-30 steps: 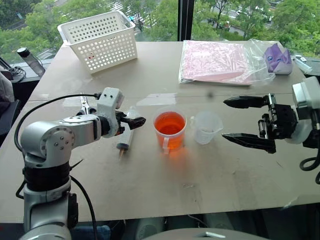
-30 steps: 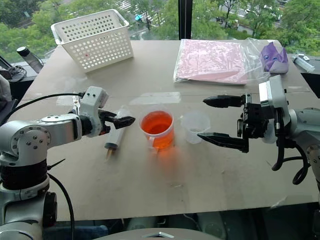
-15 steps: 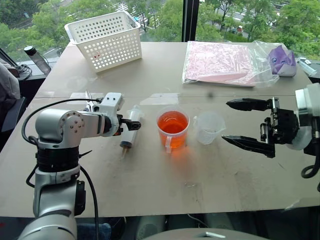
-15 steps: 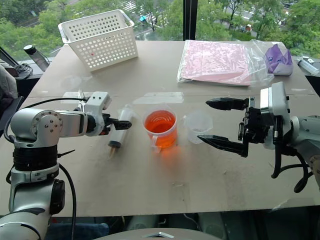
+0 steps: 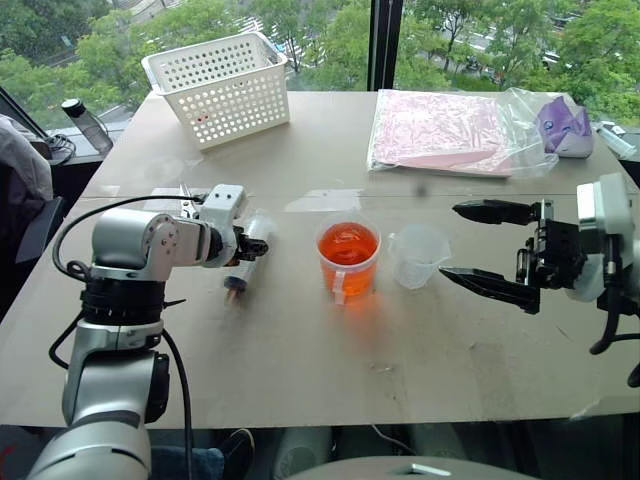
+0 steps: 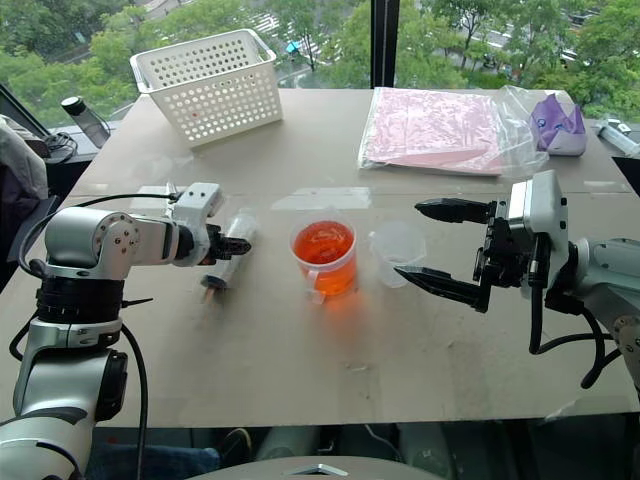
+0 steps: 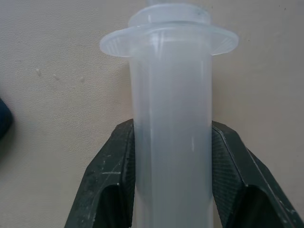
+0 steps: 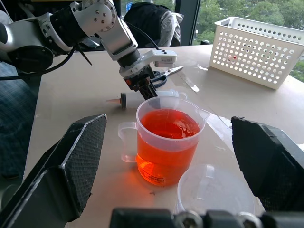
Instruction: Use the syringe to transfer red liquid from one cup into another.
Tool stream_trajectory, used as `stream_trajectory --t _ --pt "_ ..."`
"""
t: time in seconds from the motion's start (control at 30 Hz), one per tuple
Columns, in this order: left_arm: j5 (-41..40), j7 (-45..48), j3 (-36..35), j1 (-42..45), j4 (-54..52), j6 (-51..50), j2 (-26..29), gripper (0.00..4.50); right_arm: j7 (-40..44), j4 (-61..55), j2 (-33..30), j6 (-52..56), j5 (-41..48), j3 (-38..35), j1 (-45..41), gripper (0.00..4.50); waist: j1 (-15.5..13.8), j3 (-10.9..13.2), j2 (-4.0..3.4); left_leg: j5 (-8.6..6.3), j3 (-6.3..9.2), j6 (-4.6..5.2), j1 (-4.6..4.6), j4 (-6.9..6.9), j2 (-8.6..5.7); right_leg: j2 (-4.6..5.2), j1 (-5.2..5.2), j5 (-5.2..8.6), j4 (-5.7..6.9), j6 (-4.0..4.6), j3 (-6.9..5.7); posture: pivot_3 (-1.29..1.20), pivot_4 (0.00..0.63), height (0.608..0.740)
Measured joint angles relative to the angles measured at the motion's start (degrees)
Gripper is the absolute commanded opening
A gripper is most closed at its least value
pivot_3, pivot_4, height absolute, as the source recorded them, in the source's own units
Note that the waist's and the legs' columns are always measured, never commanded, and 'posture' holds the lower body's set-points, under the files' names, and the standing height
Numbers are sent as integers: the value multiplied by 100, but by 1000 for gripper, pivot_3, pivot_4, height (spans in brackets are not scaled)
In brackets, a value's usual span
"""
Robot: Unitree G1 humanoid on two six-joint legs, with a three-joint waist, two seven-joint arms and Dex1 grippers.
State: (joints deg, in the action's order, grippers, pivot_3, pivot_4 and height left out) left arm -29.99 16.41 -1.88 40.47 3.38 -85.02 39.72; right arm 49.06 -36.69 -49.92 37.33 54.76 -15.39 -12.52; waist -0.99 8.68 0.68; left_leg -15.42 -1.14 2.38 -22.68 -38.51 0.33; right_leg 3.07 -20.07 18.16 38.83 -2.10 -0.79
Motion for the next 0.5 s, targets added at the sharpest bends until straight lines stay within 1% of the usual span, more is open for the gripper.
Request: stream_trajectory --t 0.13,0.2,0.3,0.37,0.43,0.5 --pt "58 40 -301 -23 12 38 -147 1369 -24 -22 -1 0 3 0 -6 4500 6 6 11 0 0 0 -15 0 0 1 -11 0 -1 0 -1 0 150 740" --pt "60 101 -472 -37 2 298 -214 1369 -23 -22 -1 1 2 0 -16 4500 18 11 18 0 0 0 -25 0 0 0 -20 0 -3 0 0 0 150 740" --pt "17 228 -1093 25 -183 1331 -458 1369 -20 27 -1 2 2 44 -171 4500 19 21 41 1 2 -2 -76 -7 0 -1 -72 -1 0 -1 -2 0 150 740" --pt "-130 437 -1476 197 -465 2061 -568 1369 -19 130 27 2 4 112 -307 4500 24 20 43 3 3 -3 -113 -27 1 -4 -99 -2 -2 -3 -4 0 150 740" --pt "-331 697 -1705 353 -722 2525 -661 1369 -20 233 108 3 16 151 -446 4500 23 19 42 2 -3 -2 -115 -29 0 -3 -98 -2 -7 -4 -3 0 150 740" --pt "-581 1117 -1848 401 -966 3119 -866 1369 -18 392 143 8 36 176 -653 4500 24 20 42 2 -4 -2 -116 -29 0 -4 -97 -2 -14 -5 -4 0 150 740"
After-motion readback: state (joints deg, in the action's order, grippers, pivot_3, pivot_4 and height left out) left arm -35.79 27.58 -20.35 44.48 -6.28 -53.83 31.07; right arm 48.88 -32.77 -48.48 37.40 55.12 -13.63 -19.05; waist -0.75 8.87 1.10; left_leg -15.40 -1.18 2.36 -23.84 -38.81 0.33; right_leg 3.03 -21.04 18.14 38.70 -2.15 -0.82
